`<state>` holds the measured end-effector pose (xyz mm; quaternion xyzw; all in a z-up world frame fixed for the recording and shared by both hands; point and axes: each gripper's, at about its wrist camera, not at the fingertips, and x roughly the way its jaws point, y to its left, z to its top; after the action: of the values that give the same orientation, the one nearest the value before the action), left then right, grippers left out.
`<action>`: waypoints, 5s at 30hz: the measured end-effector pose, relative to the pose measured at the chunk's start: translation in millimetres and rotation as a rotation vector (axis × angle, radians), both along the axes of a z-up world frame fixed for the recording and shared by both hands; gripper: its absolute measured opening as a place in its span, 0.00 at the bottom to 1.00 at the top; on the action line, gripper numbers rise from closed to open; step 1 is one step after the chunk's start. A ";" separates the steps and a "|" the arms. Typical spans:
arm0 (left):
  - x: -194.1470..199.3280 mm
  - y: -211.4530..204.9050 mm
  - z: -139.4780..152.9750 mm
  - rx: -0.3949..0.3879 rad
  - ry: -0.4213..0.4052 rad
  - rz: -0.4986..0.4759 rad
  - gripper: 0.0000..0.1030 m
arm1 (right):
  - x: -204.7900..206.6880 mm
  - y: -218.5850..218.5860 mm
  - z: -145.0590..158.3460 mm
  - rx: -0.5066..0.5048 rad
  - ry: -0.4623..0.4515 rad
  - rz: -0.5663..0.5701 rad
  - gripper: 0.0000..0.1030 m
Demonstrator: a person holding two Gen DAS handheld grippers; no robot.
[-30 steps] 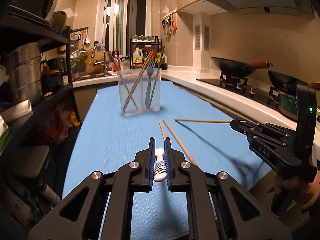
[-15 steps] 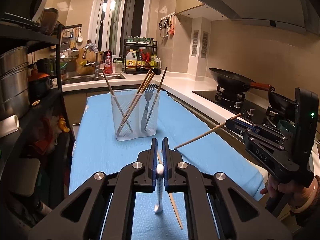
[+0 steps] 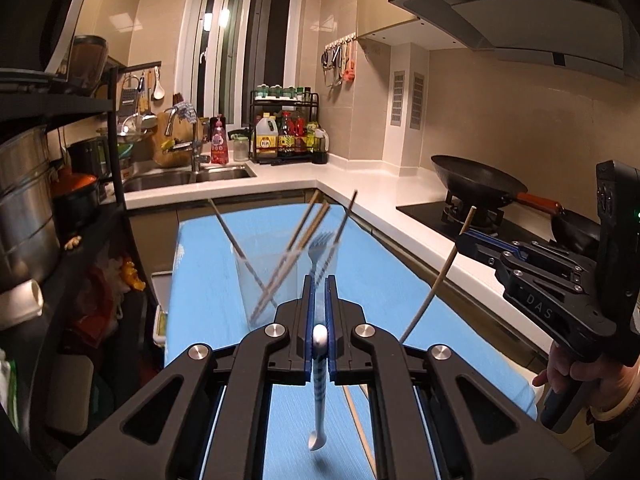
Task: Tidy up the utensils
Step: 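Carry the spoon and chopstick to the clear container, lowering the spoon in with the left tool, then open both tools to drop the spoon and chopstick into the container, then move both open tools back to the two remaining chopsticks, then grasp a chopstick with the right tool while the left tool grasps the other chopstick, then carry both chopsticks to the clear container and lower them in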
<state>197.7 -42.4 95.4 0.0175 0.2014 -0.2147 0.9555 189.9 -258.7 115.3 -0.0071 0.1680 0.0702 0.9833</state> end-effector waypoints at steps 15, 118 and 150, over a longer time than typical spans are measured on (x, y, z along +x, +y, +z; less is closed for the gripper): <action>89.6 -12.7 96.9 -0.019 -0.140 0.012 0.05 | 65.0 16.9 94.8 0.018 -0.107 0.037 0.05; -91.3 -54.2 -213.8 0.080 0.113 0.198 0.70 | -115.4 -12.1 -232.2 0.016 0.150 -0.145 0.05; -67.2 -10.5 -75.7 0.015 0.049 0.073 0.06 | -73.9 4.9 -87.5 -0.075 0.016 -0.047 0.05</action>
<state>130.5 -52.9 19.7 0.0120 0.2269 -0.1785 0.9573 116.0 -253.8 27.8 -0.0393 0.1783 0.0411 0.9823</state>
